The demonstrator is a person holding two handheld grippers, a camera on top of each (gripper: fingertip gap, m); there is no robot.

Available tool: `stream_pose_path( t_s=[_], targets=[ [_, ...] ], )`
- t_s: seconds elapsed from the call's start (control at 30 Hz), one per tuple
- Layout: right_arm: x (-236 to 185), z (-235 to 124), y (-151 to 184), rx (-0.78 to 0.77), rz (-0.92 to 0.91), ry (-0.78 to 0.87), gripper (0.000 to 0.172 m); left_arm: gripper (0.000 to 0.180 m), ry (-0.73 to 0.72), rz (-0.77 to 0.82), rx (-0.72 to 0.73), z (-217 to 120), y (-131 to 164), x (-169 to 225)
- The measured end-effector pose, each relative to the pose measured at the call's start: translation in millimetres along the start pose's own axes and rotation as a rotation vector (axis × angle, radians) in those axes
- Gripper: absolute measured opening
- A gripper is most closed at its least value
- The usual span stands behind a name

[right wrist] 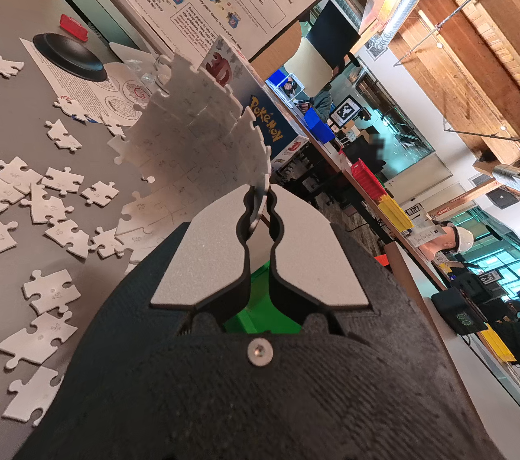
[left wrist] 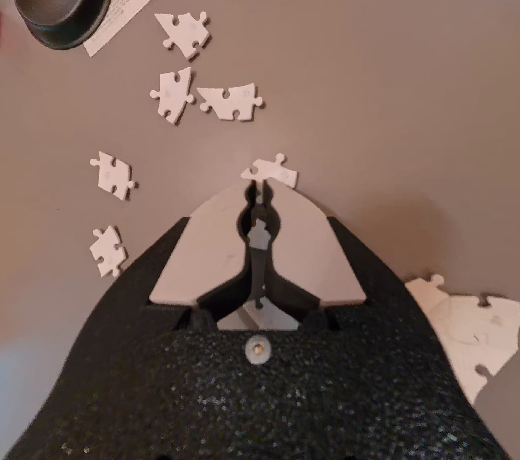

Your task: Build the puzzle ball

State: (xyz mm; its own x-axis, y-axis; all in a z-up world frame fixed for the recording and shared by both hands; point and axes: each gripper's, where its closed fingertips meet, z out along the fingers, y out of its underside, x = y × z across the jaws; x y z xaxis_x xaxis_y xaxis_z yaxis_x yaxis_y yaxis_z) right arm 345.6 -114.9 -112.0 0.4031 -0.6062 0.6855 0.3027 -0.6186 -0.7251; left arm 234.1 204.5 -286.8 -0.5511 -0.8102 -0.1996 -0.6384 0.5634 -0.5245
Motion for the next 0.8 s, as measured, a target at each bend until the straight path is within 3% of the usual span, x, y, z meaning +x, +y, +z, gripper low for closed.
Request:
stream_pose_path(
  t_s=[0.27, 0.5, 0.8],
  targets=[
    [0, 1, 2, -0.003, 0.005, -0.001, 0.008, 0.0, -0.048, 0.036, 0.017, -2, 2, 6],
    [-10, 6, 1, -0.005, -0.003, -0.03, 0.008, 0.0, -0.089, 0.179, -0.009, -10, 11, 16],
    [-14, 9, 1, -0.01, -0.009, -0.039, 0.008, 0.0, -0.051, 0.26, -0.01, -23, 31, 15]
  ],
)
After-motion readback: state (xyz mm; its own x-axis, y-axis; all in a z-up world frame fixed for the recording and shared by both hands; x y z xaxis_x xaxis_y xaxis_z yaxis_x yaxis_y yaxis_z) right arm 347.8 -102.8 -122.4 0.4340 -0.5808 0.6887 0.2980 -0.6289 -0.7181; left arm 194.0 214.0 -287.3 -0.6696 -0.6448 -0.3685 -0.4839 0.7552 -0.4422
